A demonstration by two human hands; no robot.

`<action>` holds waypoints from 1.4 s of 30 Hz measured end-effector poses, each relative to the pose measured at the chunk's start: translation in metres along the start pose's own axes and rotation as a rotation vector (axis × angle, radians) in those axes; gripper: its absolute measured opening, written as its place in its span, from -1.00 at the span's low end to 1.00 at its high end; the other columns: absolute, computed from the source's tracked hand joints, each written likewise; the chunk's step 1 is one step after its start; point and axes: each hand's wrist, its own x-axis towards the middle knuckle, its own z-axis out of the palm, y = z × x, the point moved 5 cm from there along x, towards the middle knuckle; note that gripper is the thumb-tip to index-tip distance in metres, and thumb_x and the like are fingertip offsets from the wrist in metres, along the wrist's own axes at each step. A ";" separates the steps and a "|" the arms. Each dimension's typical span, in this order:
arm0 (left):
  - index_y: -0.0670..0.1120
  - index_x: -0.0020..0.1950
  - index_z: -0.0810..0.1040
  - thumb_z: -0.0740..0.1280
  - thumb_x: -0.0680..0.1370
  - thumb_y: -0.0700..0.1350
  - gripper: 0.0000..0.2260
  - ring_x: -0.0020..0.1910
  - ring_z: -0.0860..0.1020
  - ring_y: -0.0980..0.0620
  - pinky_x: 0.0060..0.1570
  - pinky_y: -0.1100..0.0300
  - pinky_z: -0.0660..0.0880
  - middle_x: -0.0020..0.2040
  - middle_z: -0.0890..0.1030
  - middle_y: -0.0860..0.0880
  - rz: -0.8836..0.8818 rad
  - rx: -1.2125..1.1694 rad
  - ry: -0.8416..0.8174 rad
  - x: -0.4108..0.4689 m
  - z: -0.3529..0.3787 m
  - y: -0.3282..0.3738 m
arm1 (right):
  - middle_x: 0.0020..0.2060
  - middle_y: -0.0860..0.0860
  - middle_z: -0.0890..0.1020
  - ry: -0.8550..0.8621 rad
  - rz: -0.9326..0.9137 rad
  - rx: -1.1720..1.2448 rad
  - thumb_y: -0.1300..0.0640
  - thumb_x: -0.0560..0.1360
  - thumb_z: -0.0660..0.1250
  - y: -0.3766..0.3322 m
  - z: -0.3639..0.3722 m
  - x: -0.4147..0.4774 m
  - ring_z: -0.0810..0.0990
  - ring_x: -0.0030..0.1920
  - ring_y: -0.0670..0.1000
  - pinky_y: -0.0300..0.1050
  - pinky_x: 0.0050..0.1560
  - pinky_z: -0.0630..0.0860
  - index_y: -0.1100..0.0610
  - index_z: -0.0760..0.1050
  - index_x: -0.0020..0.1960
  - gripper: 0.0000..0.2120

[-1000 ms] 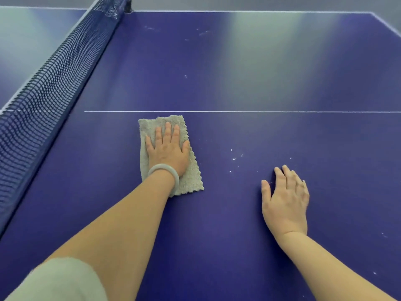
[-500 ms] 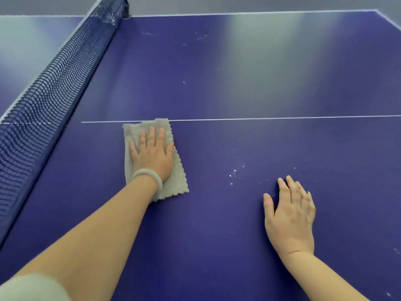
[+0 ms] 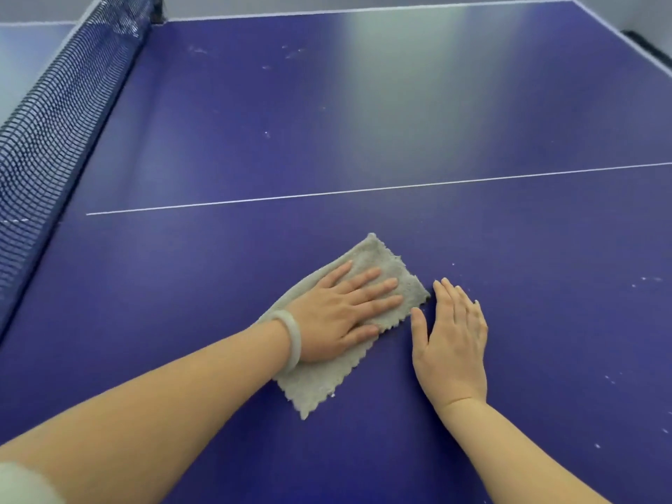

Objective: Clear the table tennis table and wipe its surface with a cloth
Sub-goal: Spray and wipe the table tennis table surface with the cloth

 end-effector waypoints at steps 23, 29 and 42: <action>0.18 0.61 -0.14 -0.12 0.70 0.12 -0.53 0.58 -0.25 0.09 0.53 -0.10 -0.16 0.61 -0.16 0.18 -0.222 -0.031 -0.020 -0.143 0.035 0.096 | 0.54 0.07 0.23 -0.059 -0.054 0.123 -0.08 0.66 0.06 0.004 -0.002 0.002 0.06 0.57 0.07 0.05 0.57 -0.15 0.16 0.18 0.55 -0.46; 0.18 0.61 -0.11 -0.20 0.67 0.15 -0.52 0.58 -0.23 0.11 0.55 -0.06 -0.16 0.61 -0.14 0.18 -0.409 -0.052 0.024 -0.144 0.035 0.090 | 0.52 0.14 0.27 -0.079 -0.284 0.046 -0.03 0.68 0.03 0.012 -0.021 -0.062 0.12 0.56 0.12 0.12 0.57 -0.11 0.24 0.15 0.55 -0.46; 0.22 0.58 -0.19 -0.30 0.60 0.21 -0.48 0.58 -0.20 0.14 0.54 0.07 -0.25 0.59 -0.17 0.21 -0.713 -0.022 0.025 -0.223 0.038 0.026 | 0.52 0.11 0.26 -0.086 -0.287 -0.039 -0.09 0.66 -0.06 0.031 -0.014 -0.125 0.16 0.55 0.09 0.11 0.57 -0.05 0.21 0.25 0.53 -0.44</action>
